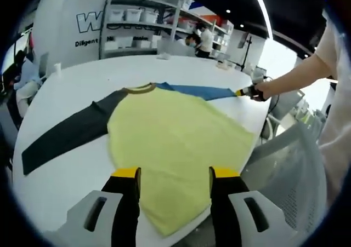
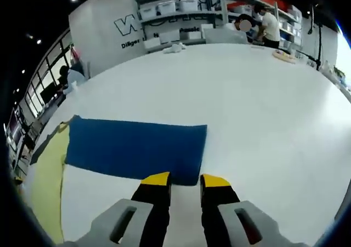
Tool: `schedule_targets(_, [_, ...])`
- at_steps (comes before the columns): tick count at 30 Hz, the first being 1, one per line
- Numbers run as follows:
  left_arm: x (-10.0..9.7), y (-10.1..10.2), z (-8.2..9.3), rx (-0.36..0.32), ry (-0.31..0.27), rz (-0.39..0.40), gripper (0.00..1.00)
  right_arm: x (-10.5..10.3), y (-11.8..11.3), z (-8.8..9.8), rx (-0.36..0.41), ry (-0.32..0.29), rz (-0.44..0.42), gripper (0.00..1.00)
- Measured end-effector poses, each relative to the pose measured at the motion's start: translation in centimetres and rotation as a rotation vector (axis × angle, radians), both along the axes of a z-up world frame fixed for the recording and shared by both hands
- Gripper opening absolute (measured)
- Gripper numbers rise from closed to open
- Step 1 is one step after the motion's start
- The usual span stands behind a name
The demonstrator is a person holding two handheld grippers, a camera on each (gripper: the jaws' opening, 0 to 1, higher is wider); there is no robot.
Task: Fold the garment on the visible template until the final outline fits inside the template.
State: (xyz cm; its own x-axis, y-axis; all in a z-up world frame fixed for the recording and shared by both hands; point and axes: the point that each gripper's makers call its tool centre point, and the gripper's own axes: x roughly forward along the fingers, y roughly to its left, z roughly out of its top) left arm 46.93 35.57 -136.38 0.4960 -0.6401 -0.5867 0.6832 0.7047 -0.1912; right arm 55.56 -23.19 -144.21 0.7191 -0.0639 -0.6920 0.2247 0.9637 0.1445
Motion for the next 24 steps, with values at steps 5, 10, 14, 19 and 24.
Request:
schedule_targets(5, [-0.2,0.2,0.1,0.007,-0.001,0.003,0.47,-0.3,0.5,0.3,-0.020,0.007,0.004,0.02])
schedule_targets(10, [-0.2,0.3,0.3,0.009,-0.003,0.004,0.47,-0.6,1.2,0.9,0.016,-0.006,-0.014,0.00])
schedule_targets(14, [-0.2,0.4,0.4,0.008,-0.007,0.006,0.47,-0.4,1.4,2.0,0.011,-0.039,-0.012,0.00])
schedule_targets(19, [-0.2,0.2,0.5,0.002,-0.009,0.005,0.46,0.4,1.6,4.0,-0.011,-0.093,0.002,0.00])
schedule_targets(24, [-0.1,0.0,0.6,-0.005,-0.016,0.002,0.47,1.7,2.3,6.1,-0.045,-0.137,0.039,0.00])
